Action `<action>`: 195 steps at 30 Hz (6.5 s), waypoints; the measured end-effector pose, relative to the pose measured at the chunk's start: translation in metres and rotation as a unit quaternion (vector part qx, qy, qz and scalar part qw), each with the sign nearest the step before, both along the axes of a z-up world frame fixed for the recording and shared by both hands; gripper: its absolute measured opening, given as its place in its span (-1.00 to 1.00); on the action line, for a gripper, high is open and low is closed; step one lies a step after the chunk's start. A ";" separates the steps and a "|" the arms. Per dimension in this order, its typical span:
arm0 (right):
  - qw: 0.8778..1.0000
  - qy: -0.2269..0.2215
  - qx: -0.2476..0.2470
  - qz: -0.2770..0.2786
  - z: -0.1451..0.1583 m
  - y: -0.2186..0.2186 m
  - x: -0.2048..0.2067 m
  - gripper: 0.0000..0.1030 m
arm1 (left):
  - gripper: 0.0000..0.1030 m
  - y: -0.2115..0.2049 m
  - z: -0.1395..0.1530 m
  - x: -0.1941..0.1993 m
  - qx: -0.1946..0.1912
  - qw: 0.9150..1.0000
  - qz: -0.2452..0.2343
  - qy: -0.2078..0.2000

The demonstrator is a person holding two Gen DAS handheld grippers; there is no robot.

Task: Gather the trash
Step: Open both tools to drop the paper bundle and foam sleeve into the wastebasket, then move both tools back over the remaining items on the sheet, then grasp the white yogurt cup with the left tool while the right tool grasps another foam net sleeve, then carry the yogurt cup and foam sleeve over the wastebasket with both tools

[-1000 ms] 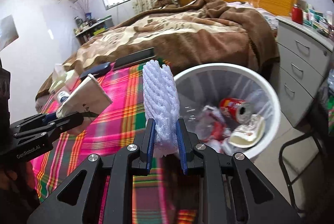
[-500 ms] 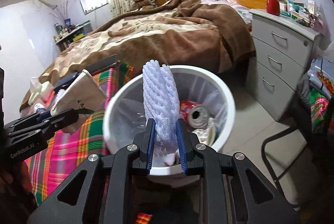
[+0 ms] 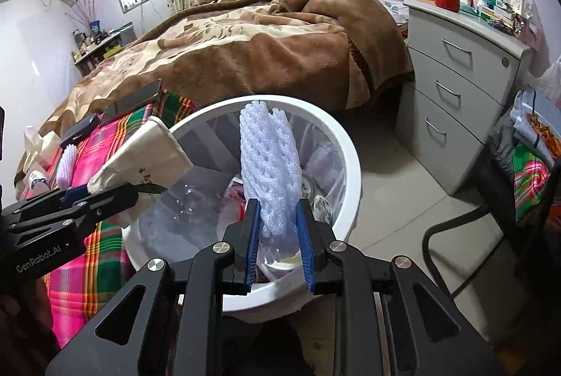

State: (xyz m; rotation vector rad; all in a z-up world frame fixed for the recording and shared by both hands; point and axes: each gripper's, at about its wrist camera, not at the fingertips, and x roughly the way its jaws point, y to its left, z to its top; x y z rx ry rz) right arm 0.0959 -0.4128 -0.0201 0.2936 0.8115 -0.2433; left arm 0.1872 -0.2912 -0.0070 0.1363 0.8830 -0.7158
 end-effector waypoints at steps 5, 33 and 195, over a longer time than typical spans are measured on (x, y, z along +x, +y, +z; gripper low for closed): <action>1.000 0.005 0.004 0.002 -0.003 -0.005 0.002 -0.55 | 0.09 0.000 0.002 -0.001 -0.004 1.000 0.008 -0.007; 1.000 -0.022 0.006 0.012 0.013 0.019 -0.006 -0.06 | 0.26 0.056 0.027 -0.020 -0.029 0.998 0.042 -0.031; 0.985 -0.092 0.021 0.144 0.052 0.124 0.031 -0.51 | 0.32 0.203 0.069 -0.011 -0.043 0.978 0.188 -0.079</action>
